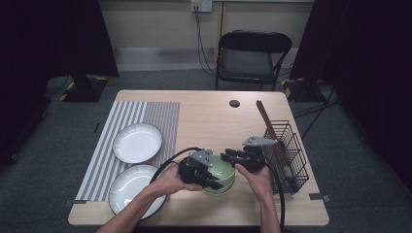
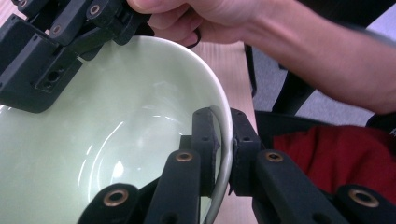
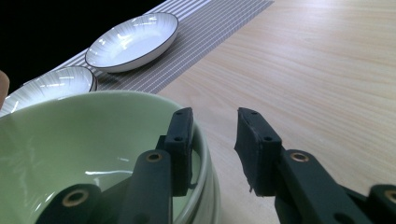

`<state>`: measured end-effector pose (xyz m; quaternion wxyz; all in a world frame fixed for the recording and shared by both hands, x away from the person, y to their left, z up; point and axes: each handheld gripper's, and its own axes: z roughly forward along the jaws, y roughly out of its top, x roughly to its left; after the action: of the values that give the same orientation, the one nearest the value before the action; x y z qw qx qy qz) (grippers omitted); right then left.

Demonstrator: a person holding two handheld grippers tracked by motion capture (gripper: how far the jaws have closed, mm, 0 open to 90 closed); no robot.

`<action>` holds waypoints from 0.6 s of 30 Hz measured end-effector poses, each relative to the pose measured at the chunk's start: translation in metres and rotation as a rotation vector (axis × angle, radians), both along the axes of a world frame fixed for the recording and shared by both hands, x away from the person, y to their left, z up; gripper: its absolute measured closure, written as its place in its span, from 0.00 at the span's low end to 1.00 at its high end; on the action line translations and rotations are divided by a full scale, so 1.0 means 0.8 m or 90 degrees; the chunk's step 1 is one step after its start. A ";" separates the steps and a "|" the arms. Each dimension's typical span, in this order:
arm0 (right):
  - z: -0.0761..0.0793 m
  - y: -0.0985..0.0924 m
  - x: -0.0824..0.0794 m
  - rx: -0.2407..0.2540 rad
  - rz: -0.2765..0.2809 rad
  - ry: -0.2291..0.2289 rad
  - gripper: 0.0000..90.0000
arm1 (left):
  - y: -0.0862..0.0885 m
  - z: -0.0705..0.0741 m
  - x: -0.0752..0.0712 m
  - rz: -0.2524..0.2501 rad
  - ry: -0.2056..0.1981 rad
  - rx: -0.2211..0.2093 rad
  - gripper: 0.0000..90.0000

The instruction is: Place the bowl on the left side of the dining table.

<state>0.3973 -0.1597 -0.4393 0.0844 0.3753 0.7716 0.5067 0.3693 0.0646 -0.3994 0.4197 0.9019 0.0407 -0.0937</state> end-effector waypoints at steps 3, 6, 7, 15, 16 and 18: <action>0.004 0.000 0.003 0.006 -0.011 -0.008 0.69 | 0.000 0.000 0.000 0.005 0.006 -0.005 0.93; 0.007 -0.002 0.008 0.009 -0.027 -0.019 0.66 | 0.001 0.000 -0.001 0.008 0.006 -0.007 0.93; 0.007 -0.002 0.009 0.008 -0.032 -0.022 0.62 | 0.002 0.000 0.000 0.008 0.007 -0.009 0.93; 0.001 -0.008 0.025 -0.011 -0.069 -0.024 0.46 | 0.004 0.003 0.000 0.015 0.015 -0.012 0.93; -0.001 -0.010 0.028 -0.011 -0.073 -0.022 0.45 | 0.005 0.003 0.000 0.015 0.017 -0.015 0.93; -0.004 -0.010 0.032 -0.030 -0.089 -0.026 0.39 | 0.005 0.004 0.000 0.018 0.018 -0.024 0.93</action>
<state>0.4226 -0.1679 -0.4427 0.1441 0.4159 0.7532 0.4888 0.3690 0.0684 -0.3964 0.4370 0.8919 0.0577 -0.1009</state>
